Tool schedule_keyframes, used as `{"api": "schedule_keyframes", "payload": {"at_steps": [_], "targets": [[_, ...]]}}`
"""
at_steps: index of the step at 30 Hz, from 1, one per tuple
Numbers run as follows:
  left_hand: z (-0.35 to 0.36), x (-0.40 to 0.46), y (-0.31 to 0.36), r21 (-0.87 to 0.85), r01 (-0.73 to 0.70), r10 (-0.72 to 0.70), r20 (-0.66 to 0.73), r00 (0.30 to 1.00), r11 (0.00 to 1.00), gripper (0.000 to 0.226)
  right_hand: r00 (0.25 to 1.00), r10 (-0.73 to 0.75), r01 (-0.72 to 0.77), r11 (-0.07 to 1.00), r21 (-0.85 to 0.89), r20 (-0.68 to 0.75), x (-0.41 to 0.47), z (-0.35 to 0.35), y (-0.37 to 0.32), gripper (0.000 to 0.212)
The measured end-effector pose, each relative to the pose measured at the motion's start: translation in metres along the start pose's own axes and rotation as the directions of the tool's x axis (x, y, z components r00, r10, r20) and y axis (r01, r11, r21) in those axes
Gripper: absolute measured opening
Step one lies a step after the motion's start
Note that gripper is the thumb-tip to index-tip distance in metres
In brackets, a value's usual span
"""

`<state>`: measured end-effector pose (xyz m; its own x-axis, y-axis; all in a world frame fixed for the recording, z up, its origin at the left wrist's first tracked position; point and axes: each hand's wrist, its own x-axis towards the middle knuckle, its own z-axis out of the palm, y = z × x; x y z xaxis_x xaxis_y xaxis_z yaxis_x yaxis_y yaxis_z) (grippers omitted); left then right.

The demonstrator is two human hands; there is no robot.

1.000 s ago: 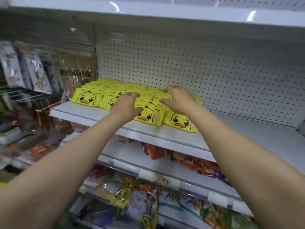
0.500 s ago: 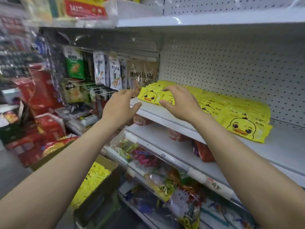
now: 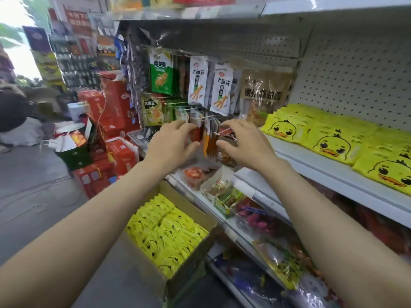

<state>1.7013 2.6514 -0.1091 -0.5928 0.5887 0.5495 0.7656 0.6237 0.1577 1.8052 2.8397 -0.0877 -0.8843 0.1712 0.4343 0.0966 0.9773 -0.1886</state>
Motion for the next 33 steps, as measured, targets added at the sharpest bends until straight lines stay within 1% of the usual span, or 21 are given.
{"api": "schedule_keyframes", "payload": {"at_steps": [5, 9, 14, 18, 22, 24, 26, 29, 31, 33], "targets": [[0.023, 0.002, -0.066, -0.01, 0.037, -0.037, 0.054, 0.998, 0.999, 0.049, 0.992, -0.008, 0.004, 0.999, 0.038, 0.124, 0.038, 0.057, -0.026, 0.051], [0.062, 0.007, -0.111, -0.011, 0.067, -0.066, 0.091, 0.994, 0.998, 0.047, 0.977, -0.018, 0.006, 0.999, 0.054, 0.213, 0.072, 0.108, -0.029, 0.053], [0.126, 0.024, -0.166, -0.003, 0.147, -0.143, 0.223, 0.964, 0.989, 0.049, 0.948, -0.015, -0.001, 0.999, 0.049, 0.318, 0.119, 0.195, -0.013, 0.054], [0.173, 0.034, -0.202, -0.024, 0.236, -0.214, 0.335, 0.917, 0.971, 0.047, 0.888, 0.039, -0.064, 0.997, 0.039, 0.459, 0.148, 0.268, 0.002, 0.054], [0.22, 0.024, -0.244, 0.004, 0.301, -0.266, 0.477, 0.837, 0.954, 0.048, 0.794, 0.041, -0.16, 0.977, 0.143, 0.606, 0.155, 0.337, 0.007, 0.059], [0.239, 0.01, -0.261, 0.003, 0.33, -0.279, 0.54, 0.794, 0.944, 0.051, 0.744, 0.052, -0.204, 0.967, 0.152, 0.666, 0.148, 0.369, 0.008, 0.059], [0.266, -0.007, -0.284, 0.01, 0.362, -0.289, 0.622, 0.728, 0.932, 0.053, 0.677, 0.068, -0.247, 0.959, 0.14, 0.733, 0.139, 0.406, 0.008, 0.058], [0.303, -0.038, -0.319, 0.045, 0.392, -0.283, 0.767, 0.576, 0.919, 0.054, 0.541, 0.078, -0.313, 0.943, 0.114, 0.838, 0.115, 0.458, 0.001, 0.057], [0.325, -0.054, -0.343, 0.065, 0.417, -0.282, 0.829, 0.482, 0.906, 0.055, 0.464, 0.079, -0.349, 0.932, 0.1, 0.883, 0.099, 0.49, -0.004, 0.058], [0.347, -0.066, -0.367, 0.082, 0.423, -0.27, 0.873, 0.406, 0.902, 0.055, 0.381, 0.098, -0.394, 0.917, 0.065, 0.919, 0.086, 0.519, -0.009, 0.057]]}}
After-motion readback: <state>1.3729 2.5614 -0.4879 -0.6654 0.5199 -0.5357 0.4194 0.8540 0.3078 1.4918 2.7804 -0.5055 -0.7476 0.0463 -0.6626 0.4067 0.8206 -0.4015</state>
